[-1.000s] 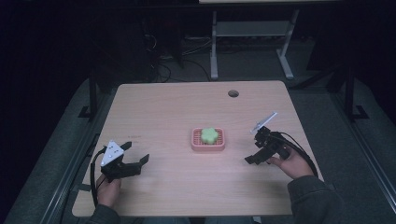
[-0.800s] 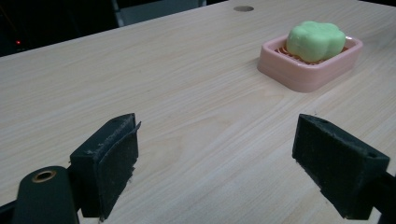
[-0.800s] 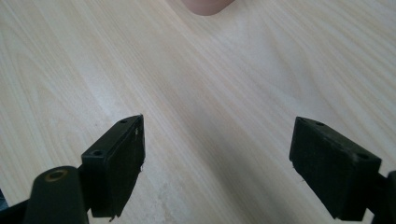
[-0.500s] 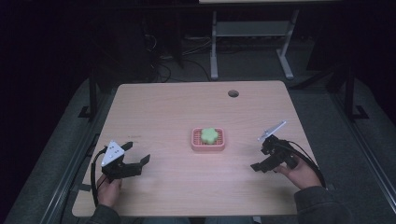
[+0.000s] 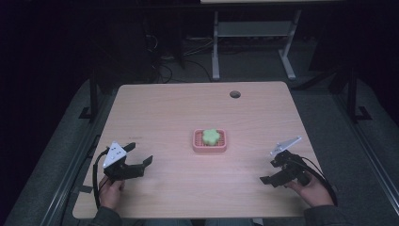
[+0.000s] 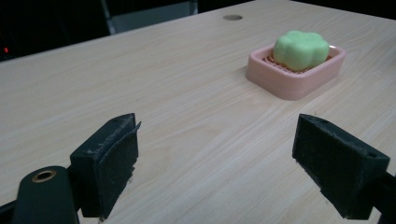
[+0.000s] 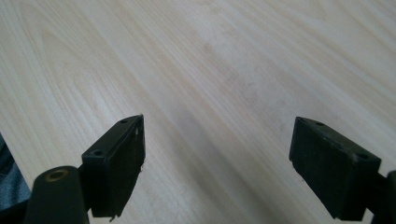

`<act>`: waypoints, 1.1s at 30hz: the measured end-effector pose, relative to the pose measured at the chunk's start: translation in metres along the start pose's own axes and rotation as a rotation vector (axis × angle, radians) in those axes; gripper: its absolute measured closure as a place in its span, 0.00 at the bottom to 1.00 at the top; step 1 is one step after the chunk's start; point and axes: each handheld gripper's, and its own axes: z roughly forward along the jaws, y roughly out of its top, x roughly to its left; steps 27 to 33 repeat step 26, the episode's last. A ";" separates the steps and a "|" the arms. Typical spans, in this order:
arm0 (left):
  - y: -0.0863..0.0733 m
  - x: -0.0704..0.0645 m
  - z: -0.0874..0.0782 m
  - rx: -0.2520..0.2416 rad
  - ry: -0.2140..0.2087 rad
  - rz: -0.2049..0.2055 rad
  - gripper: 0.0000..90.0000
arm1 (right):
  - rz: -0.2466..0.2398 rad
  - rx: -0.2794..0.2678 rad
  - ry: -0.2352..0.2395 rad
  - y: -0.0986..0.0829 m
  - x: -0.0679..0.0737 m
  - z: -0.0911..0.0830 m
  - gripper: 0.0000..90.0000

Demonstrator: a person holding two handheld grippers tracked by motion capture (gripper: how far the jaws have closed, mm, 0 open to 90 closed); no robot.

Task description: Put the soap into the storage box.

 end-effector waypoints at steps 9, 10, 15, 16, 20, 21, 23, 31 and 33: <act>0.001 -0.004 0.003 0.011 0.000 0.018 0.16 | 0.027 -0.052 -0.002 -0.019 0.006 0.001 0.20; 0.001 -0.004 0.002 0.011 0.000 0.017 0.16 | 0.029 -0.061 -0.002 -0.022 0.006 0.001 0.20; 0.001 -0.004 0.002 0.012 0.000 0.030 0.16 | 0.056 -0.081 -0.005 -0.031 0.006 -0.002 0.20; 0.002 -0.005 0.002 0.012 -0.001 0.033 0.16 | 0.062 -0.091 -0.009 -0.034 0.006 -0.004 0.20; 0.002 -0.006 0.004 0.020 -0.004 0.040 0.16 | 0.066 -0.116 -0.025 -0.040 0.010 -0.007 0.18; 0.002 -0.006 0.004 0.021 -0.007 0.036 0.16 | 0.059 -0.123 -0.032 -0.042 0.011 -0.007 0.18; 0.002 -0.006 0.004 0.022 -0.006 0.031 0.16 | 0.057 -0.124 -0.039 -0.045 0.014 -0.008 0.18; 0.002 -0.005 0.005 0.027 -0.010 0.022 0.16 | 0.052 -0.144 -0.044 -0.048 0.015 -0.008 0.18; 0.002 -0.005 0.005 0.027 -0.010 0.022 0.16 | 0.052 -0.144 -0.044 -0.048 0.015 -0.008 0.18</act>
